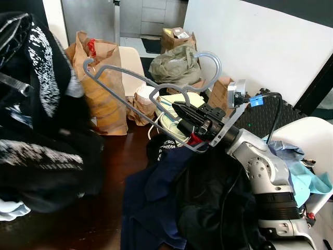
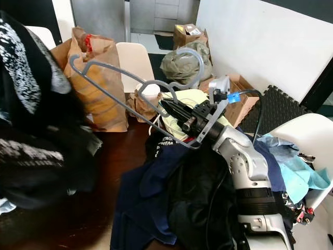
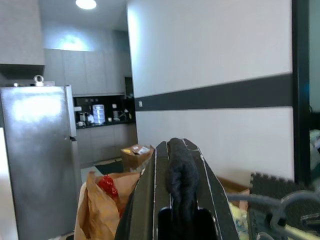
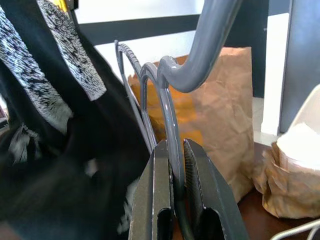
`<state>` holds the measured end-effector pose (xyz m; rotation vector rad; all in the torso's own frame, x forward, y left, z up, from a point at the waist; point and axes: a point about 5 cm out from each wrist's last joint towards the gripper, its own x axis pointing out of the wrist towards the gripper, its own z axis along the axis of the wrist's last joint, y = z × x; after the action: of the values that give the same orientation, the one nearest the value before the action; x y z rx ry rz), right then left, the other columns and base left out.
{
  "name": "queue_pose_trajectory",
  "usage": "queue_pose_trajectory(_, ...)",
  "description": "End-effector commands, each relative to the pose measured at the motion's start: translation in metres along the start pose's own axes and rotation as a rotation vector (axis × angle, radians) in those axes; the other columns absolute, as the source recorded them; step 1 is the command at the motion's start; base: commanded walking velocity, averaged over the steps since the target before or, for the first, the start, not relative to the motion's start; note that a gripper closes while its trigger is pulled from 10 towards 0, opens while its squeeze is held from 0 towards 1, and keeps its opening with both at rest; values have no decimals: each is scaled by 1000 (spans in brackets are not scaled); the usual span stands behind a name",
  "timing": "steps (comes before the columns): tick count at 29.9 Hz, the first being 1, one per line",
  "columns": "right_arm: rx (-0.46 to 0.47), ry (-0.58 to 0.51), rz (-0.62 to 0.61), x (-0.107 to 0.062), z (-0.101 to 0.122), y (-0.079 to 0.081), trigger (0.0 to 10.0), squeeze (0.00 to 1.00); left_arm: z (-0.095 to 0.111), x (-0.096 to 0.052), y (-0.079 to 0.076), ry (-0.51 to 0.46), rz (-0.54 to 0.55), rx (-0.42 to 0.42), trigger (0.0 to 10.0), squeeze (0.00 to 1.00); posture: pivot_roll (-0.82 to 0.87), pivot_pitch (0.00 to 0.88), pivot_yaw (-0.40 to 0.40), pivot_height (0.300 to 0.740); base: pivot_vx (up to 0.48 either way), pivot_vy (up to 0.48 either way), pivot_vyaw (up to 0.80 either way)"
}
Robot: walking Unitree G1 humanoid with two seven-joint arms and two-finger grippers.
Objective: Hang hanger
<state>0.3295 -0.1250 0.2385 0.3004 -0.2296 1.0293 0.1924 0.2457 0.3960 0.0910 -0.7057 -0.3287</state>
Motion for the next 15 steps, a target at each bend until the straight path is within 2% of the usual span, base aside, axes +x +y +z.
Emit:
queue_pose_trajectory(1, -20, -9, 15, 5, 1, 1, 10000, 0, 28, 1, -9, -86, -38, 22, 10000, 0, 64, 0, -103, 740, 0, 0, 0)
queue_pose_trajectory(7, -21, -17, 11, 6, 1, 0, 10000, 0, 25, 2, -20, -53, -97, 1, 10000, 0, 62, 0, -93, 740, 0, 0, 0)
queue_pose_trajectory(11, -21, -21, 10, 6, 0, 0, 10000, 0, 17, 1, -27, -9, -130, -29, 10000, 0, 60, 0, -89, 740, -371, 0, 0)
queue_pose_trajectory(15, -21, -28, 4, 4, 0, 0, 10000, 0, -7, 3, -42, 44, -174, -128, 10000, 0, 53, 0, -81, 740, -392, 0, 0)
